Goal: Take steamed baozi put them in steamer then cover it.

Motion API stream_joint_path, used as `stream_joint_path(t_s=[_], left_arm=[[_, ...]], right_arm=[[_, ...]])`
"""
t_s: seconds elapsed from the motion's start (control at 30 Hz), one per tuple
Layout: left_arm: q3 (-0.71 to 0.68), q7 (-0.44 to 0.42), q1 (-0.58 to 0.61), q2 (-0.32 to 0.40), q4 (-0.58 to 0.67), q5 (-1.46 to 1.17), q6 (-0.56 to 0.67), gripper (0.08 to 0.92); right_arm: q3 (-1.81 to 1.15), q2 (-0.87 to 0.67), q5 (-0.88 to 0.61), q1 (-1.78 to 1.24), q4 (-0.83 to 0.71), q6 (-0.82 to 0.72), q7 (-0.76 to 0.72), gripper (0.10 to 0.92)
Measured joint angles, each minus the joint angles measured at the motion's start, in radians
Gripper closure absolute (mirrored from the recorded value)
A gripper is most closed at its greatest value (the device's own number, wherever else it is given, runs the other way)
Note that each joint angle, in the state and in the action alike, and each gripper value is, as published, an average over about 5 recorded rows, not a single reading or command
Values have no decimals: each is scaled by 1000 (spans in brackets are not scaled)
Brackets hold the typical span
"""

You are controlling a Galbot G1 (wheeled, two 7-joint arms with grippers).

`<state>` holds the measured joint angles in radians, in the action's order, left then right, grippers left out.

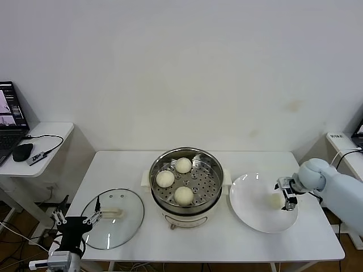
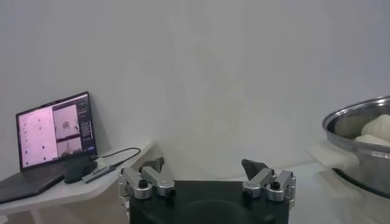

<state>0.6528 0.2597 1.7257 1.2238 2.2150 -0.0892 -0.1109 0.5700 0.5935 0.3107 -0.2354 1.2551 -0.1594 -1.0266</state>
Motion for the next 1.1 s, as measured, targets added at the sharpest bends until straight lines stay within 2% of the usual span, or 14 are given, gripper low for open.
stream_joint_path(t_s=[0.17,0.6,1.1], left_arm=[[3,0,3,0,0,-2,1,177],[6,1,8,3,4,-3,4,177],[0,2,3,6,8,-2,5,177]], right_arm=[[-11,14,26,-10,-14,-2,-3,235],[-24,29,50,-21,-28,-8,-20,417],[14,-33,-10,50,34,-28,-57,469]])
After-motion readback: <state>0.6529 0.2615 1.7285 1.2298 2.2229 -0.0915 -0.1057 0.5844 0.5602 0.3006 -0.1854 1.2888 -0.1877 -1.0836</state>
